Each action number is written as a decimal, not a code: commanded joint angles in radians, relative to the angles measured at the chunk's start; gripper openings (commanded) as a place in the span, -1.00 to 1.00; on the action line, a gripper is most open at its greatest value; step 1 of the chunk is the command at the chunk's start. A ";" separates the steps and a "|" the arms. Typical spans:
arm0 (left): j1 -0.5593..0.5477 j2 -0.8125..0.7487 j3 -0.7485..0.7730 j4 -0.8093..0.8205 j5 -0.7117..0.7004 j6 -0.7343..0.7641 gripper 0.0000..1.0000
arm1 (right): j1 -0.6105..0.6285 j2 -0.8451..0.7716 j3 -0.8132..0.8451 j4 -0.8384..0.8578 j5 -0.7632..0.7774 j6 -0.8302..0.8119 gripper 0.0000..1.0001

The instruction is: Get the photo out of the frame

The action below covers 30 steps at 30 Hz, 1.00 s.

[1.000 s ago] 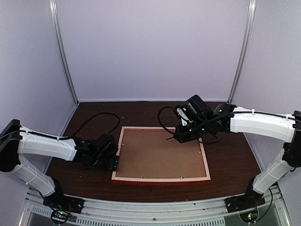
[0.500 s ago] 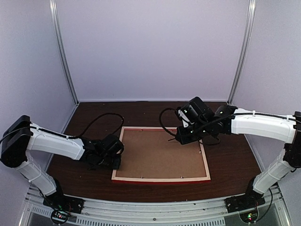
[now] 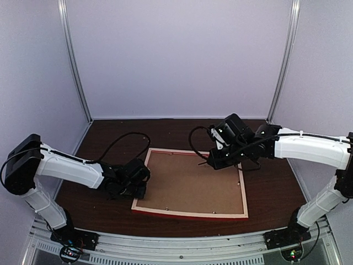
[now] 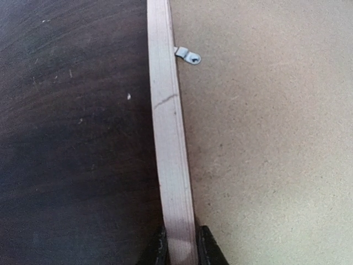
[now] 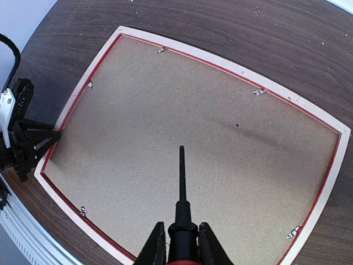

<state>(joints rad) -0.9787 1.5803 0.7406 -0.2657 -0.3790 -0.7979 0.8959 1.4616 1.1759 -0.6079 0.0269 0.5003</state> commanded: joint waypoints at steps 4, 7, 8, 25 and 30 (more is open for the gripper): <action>-0.056 0.044 -0.012 0.037 0.110 0.061 -0.67 | -0.005 -0.050 -0.029 0.018 0.004 -0.005 -1.00; -0.057 0.042 -0.016 0.061 0.130 0.063 -0.67 | -0.005 -0.045 -0.028 0.031 -0.010 -0.007 -1.00; -0.057 0.038 -0.018 0.072 0.140 0.063 -0.67 | -0.005 -0.041 -0.027 0.039 -0.018 -0.008 -1.00; -0.057 -0.078 -0.089 0.077 0.002 -0.018 0.09 | -0.003 0.147 0.103 0.152 -0.205 -0.077 -1.00; -0.053 -0.050 -0.084 0.097 0.026 -0.031 0.09 | 0.006 0.215 0.158 0.177 -0.217 -0.096 -1.00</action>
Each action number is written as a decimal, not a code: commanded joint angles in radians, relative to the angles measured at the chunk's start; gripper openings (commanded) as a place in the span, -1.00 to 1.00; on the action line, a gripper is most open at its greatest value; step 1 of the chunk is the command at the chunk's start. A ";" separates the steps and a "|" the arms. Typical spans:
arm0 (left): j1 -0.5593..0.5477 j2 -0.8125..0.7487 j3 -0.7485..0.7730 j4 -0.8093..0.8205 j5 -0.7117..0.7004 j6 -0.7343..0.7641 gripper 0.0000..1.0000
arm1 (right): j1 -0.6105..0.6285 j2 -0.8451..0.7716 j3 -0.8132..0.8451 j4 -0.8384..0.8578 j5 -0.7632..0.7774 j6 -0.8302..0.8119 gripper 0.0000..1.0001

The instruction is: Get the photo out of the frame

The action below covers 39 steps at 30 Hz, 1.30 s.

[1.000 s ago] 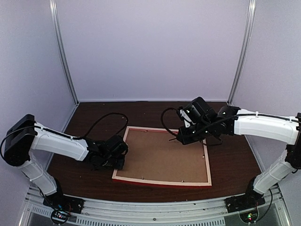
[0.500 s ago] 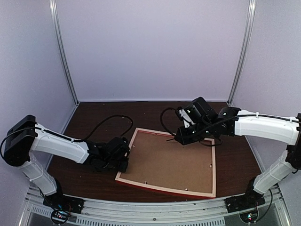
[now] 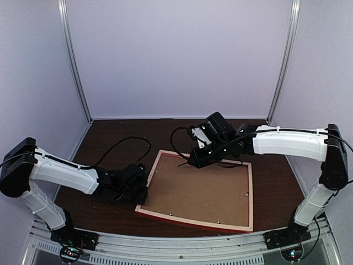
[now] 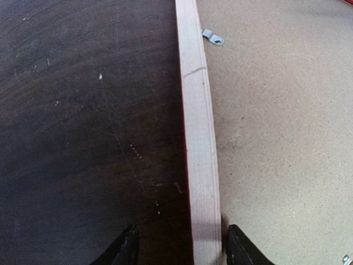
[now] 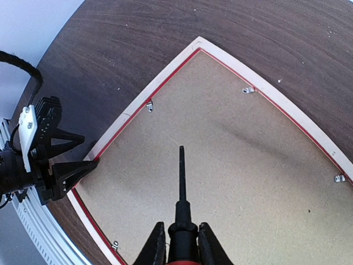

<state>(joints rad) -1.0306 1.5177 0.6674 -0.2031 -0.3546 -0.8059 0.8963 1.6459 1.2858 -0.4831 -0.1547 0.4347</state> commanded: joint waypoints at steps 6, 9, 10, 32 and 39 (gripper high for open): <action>0.005 0.038 -0.013 0.051 0.019 -0.037 0.01 | 0.024 0.068 0.057 0.113 -0.080 -0.065 -1.00; 0.009 0.046 -0.014 0.051 0.023 -0.042 -0.05 | 0.027 0.085 0.061 0.145 -0.111 -0.077 -1.00; 0.008 0.049 -0.014 0.050 0.024 -0.043 -0.08 | 0.027 0.093 0.063 0.151 -0.117 -0.080 -1.00; 0.008 0.072 -0.035 0.049 0.023 -0.088 -0.71 | 0.027 0.275 0.167 0.153 -0.164 -0.068 -1.00; 0.008 0.071 -0.041 0.053 0.023 -0.095 -0.74 | 0.027 0.332 0.215 0.165 -0.168 -0.044 -1.00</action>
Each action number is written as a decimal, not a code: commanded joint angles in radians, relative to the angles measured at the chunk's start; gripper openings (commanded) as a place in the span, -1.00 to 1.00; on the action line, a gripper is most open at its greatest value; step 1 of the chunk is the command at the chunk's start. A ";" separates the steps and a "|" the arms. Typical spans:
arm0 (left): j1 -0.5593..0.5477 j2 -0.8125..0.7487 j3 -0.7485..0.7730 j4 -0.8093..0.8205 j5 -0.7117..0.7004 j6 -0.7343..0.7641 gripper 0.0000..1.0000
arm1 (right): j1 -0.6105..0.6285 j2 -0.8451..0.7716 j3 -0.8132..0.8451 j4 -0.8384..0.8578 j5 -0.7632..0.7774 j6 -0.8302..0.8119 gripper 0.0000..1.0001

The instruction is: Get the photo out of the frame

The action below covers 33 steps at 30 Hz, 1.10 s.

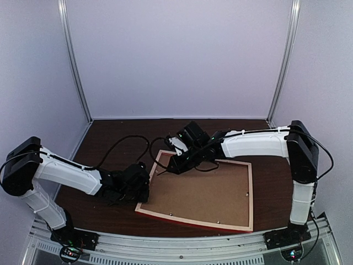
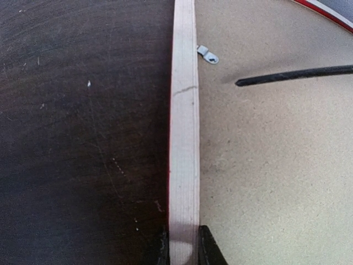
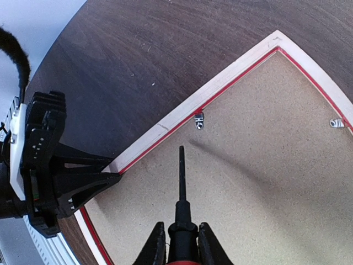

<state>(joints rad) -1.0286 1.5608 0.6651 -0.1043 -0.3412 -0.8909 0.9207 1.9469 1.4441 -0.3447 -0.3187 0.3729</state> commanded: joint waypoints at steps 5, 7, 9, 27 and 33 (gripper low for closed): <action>0.006 0.027 -0.039 -0.046 0.011 -0.008 -0.74 | 0.003 0.070 0.094 0.020 0.022 0.023 -1.00; 0.005 0.026 -0.038 -0.044 0.011 -0.007 -0.75 | 0.002 0.086 0.111 0.009 0.038 0.023 -1.00; 0.006 0.026 -0.040 -0.044 0.013 -0.006 -0.76 | 0.003 0.099 0.123 -0.006 0.060 0.022 -1.00; 0.006 0.022 -0.047 -0.033 0.017 -0.008 -0.79 | 0.001 0.136 0.170 -0.086 0.207 0.011 -1.00; 0.006 0.024 -0.048 -0.029 0.017 -0.008 -0.80 | 0.003 0.129 0.147 -0.055 0.114 0.022 -1.00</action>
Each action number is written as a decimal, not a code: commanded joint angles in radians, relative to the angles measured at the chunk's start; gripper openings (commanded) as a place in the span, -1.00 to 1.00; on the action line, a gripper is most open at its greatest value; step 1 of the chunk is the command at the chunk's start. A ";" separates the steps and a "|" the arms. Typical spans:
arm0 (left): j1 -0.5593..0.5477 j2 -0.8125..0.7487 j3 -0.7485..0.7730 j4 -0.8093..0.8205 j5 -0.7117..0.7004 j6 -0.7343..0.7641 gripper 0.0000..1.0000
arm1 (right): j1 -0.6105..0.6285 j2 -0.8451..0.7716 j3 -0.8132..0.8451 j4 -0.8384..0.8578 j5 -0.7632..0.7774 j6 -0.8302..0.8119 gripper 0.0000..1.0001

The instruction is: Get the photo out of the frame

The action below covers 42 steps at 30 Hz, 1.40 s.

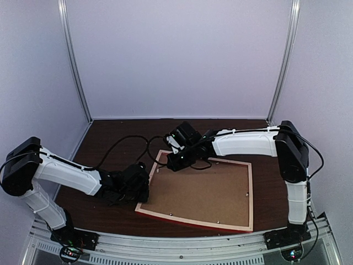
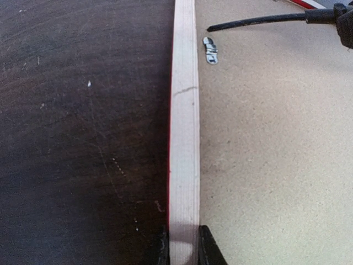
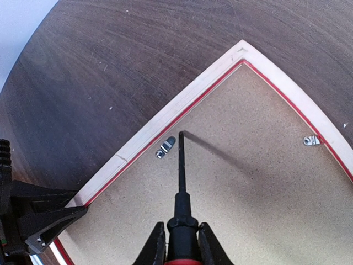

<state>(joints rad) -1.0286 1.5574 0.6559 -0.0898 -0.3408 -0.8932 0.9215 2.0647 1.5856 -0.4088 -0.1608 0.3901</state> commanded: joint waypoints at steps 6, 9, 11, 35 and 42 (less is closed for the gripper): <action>0.006 0.030 -0.038 -0.041 0.017 -0.004 -0.80 | 0.002 -0.023 -0.007 0.036 -0.039 0.013 -1.00; 0.005 0.028 -0.038 -0.041 0.017 -0.002 -0.80 | 0.002 -0.039 0.001 0.041 -0.046 0.014 -1.00; 0.005 0.028 -0.038 -0.041 0.016 -0.003 -0.80 | 0.002 -0.037 0.010 0.035 -0.067 0.015 -1.00; 0.006 0.026 -0.042 -0.029 0.014 0.002 -0.81 | 0.005 -0.058 -0.041 -0.022 -0.069 0.054 -1.00; 0.006 0.032 -0.036 -0.029 0.014 0.002 -0.81 | 0.012 -0.076 -0.059 -0.017 -0.079 0.071 -1.00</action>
<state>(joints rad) -1.0286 1.5555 0.6491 -0.0780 -0.3412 -0.8928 0.9237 2.0396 1.5467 -0.4141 -0.2382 0.4465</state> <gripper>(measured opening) 0.158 0.187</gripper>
